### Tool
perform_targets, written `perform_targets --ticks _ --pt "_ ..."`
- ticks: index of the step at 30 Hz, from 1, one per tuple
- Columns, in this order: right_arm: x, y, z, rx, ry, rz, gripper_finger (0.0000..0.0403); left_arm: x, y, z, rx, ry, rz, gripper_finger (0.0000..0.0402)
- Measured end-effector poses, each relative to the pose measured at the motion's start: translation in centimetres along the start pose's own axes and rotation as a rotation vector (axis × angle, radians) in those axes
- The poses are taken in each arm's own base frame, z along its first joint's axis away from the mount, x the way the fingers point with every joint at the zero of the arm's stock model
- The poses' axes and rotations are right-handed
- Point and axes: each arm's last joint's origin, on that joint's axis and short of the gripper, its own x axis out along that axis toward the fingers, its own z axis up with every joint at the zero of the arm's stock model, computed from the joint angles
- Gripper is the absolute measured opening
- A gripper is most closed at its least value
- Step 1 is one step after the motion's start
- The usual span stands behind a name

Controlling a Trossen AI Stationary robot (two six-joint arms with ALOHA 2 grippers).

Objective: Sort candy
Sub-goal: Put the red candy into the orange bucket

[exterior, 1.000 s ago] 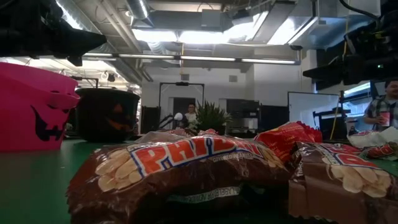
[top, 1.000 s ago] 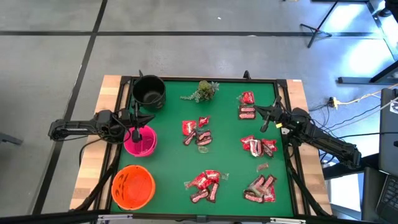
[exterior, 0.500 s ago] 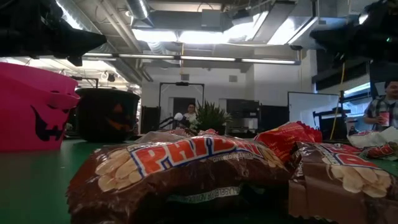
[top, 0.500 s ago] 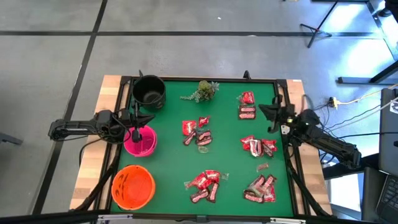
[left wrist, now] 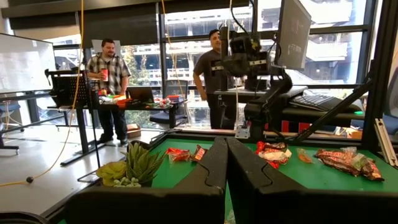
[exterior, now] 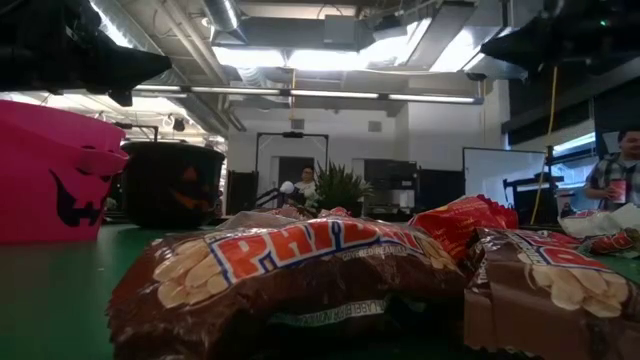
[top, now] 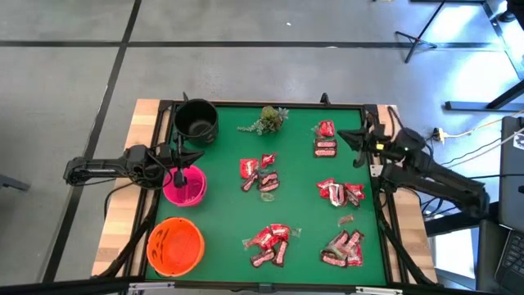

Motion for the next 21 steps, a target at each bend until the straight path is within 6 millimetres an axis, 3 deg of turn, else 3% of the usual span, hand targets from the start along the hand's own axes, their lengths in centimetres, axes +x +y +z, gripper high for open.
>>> perform_targets --ticks 9,21 --pt "2.6 -0.2 1.7 -0.022 0.031 0.003 0.0001 0.0 0.0 -0.1 0.052 0.005 0.001 0.0" --pt "2.9 -0.2 1.9 0.025 0.002 -0.011 0.0001 0.0 0.0 -0.1 0.053 0.005 0.0 0.0"
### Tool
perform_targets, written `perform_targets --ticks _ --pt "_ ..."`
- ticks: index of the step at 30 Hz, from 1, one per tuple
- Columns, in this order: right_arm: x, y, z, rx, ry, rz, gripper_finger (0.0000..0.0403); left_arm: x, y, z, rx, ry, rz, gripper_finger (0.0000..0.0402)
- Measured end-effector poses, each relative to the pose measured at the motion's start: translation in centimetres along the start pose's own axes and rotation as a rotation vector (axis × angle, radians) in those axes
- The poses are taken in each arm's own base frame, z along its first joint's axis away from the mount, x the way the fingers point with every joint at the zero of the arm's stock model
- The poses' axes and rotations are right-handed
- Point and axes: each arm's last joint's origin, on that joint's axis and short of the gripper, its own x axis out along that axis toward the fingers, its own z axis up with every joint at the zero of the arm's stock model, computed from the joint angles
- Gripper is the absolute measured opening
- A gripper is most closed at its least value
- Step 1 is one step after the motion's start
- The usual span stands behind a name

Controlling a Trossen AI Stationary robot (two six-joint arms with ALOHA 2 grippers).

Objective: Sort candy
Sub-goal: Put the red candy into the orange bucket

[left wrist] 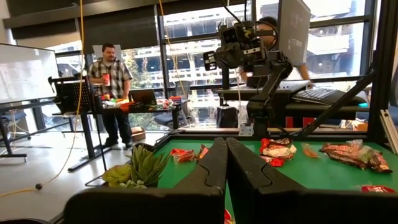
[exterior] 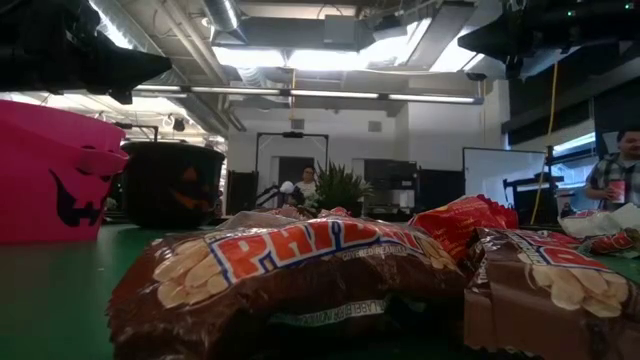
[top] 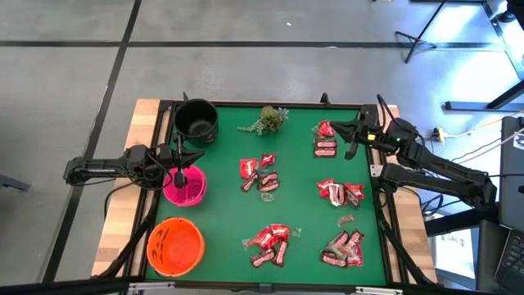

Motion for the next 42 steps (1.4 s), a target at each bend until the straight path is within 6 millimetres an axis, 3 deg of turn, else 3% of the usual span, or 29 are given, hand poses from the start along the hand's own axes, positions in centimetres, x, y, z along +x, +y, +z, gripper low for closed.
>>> perform_targets --ticks 7,15,18,24,30,37,42 --pt "0.0 -0.1 -0.5 0.019 0.048 -0.01 0.0001 0.0 0.0 0.1 -0.002 -0.008 0.0 0.0" --pt "1.6 -1.0 -3.7 0.045 0.436 -0.168 0.0012 0.0 0.0 0.3 -0.007 -0.035 0.002 0.0" --pt "2.6 -1.1 -3.7 0.039 0.527 -0.198 0.0046 0.0 0.0 0.4 -0.007 -0.036 0.002 0.0" --pt "4.6 -1.9 -4.1 -0.022 0.726 -0.348 0.0154 0.0 0.0 0.3 -0.007 -0.034 0.004 0.0" --pt "6.5 -4.2 -6.2 -0.009 0.875 -0.471 0.0213 0.0 0.0 0.3 -0.012 -0.034 0.005 0.0" --pt "7.4 -7.9 -9.4 0.059 1.036 -0.586 0.0205 0.0 0.1 0.3 -0.012 -0.033 0.011 0.0" --pt "7.7 -10.5 -10.7 0.129 1.041 -0.643 0.0196 0.0 0.3 0.3 -0.011 -0.025 0.105 0.0"
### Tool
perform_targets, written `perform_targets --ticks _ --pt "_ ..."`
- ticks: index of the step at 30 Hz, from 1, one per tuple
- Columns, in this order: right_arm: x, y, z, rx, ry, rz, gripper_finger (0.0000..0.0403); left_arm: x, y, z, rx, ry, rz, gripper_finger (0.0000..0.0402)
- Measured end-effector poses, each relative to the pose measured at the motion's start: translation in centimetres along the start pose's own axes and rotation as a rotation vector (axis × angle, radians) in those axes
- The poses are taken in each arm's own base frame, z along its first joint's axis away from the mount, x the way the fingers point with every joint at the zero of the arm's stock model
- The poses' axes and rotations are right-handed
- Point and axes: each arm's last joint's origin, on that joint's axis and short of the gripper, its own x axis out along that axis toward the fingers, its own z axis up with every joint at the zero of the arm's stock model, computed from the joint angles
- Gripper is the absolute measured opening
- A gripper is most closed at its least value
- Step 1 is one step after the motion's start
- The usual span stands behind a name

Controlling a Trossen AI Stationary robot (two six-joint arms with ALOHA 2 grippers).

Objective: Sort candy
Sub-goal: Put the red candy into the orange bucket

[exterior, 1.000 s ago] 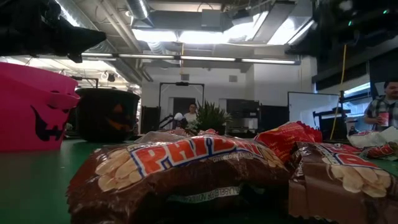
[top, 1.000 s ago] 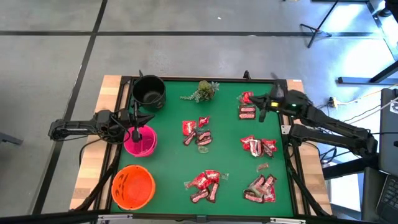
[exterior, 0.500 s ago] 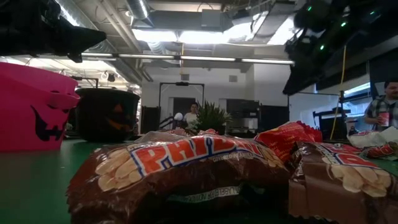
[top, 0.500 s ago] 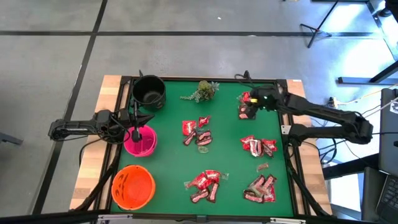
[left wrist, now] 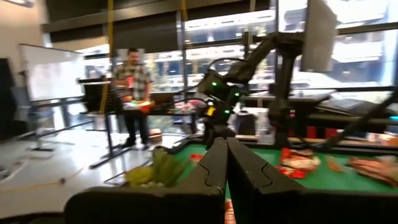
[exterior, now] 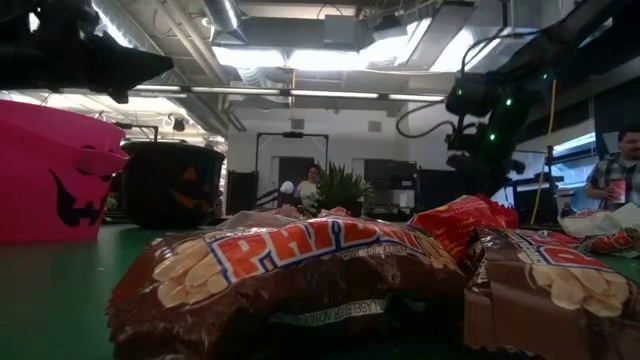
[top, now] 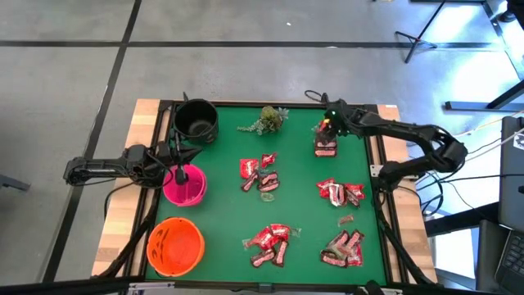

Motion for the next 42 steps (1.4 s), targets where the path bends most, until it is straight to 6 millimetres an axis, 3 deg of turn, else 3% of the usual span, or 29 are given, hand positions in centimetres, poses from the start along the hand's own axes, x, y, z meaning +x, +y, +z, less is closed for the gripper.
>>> perform_targets --ticks 3,7,15,19,25,28,33,42 --pt "1.3 -1.0 0.2 0.044 0.013 0.01 0.0198 0.0 0.1 0.2 0.023 0.004 0.011 0.0005" --pt "2.6 -1.9 0.0 0.069 0.057 -0.003 0.0208 0.0 0.2 1.2 0.024 -0.002 0.026 0.0042" --pt "4.2 -1.7 0.1 0.063 0.058 0.058 0.0209 0.2 0.2 1.6 0.028 0.012 0.052 0.0122" --pt "4.4 -1.7 0.0 0.064 0.064 0.054 0.0164 0.2 0.2 1.5 0.025 0.021 0.055 0.0139" --pt "4.4 -1.8 0.2 0.055 0.046 0.025 0.0048 0.5 0.2 2.0 0.009 0.046 0.062 0.0146" --pt "4.0 -1.9 0.3 0.044 0.032 0.026 0.0013 0.9 0.2 3.2 0.022 0.083 0.07 0.0146" --pt "2.4 -2.0 0.8 0.048 -0.032 0.028 0.0022 1.9 0.2 5.3 0.061 0.153 0.083 0.0146" --pt "-2.3 -2.0 1.9 0.063 -0.234 0.193 0.0009 4.8 -0.7 6.1 0.12 0.281 0.074 0.0146"
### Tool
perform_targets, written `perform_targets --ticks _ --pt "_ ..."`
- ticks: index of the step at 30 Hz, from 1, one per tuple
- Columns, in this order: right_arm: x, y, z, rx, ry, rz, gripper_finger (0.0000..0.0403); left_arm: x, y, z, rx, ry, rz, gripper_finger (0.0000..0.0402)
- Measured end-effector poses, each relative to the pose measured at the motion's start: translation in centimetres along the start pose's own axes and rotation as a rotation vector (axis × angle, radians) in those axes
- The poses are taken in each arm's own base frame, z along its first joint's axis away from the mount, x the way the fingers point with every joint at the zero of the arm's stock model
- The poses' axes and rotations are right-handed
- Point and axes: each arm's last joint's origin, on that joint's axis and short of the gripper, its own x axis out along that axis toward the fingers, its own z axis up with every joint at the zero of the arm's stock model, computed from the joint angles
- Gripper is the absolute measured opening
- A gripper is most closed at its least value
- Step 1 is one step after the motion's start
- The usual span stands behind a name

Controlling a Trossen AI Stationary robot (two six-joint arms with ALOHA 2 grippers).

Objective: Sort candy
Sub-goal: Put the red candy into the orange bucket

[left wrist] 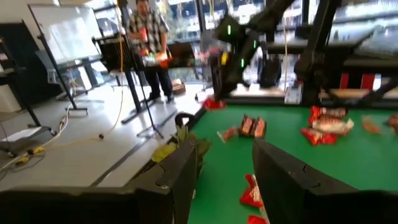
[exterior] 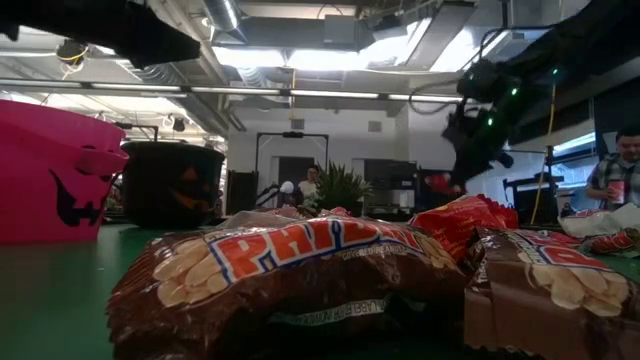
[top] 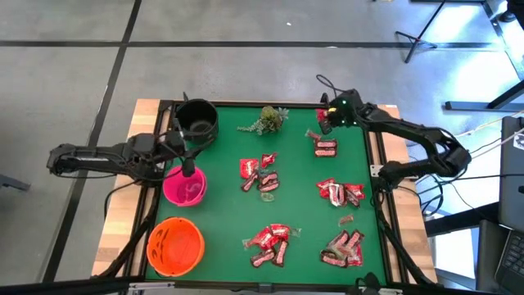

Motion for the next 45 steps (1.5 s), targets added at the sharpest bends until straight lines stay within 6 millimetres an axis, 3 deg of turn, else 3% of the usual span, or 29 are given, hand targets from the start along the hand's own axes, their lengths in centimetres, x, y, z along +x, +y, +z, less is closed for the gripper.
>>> perform_targets --ticks 5,12,22,31,45 --pt "-2.6 2.5 1.5 -0.051 -0.179 0.252 0.0004 2.0 -0.7 1.7 0.034 0.053 -0.006 0.0146" --pt "-4.8 8.3 2.6 -0.203 -0.408 0.521 0.0003 4.9 -1.7 3.9 0.114 0.1 -0.038 0.0152" --pt "-6.7 13.6 2.0 -0.282 -0.556 0.648 0.0002 9.8 -3.7 6.1 0.193 0.123 -0.09 0.0241" --pt "-5.6 16.6 1.3 -0.3 -0.637 0.56 0.0004 13.3 -5.4 6.6 0.15 0.04 -0.152 0.0285" --pt "-3.9 19.9 0.9 -0.34 -0.752 0.601 0.0005 15.1 -5.7 5.5 -0.011 0.034 -0.165 0.0287"
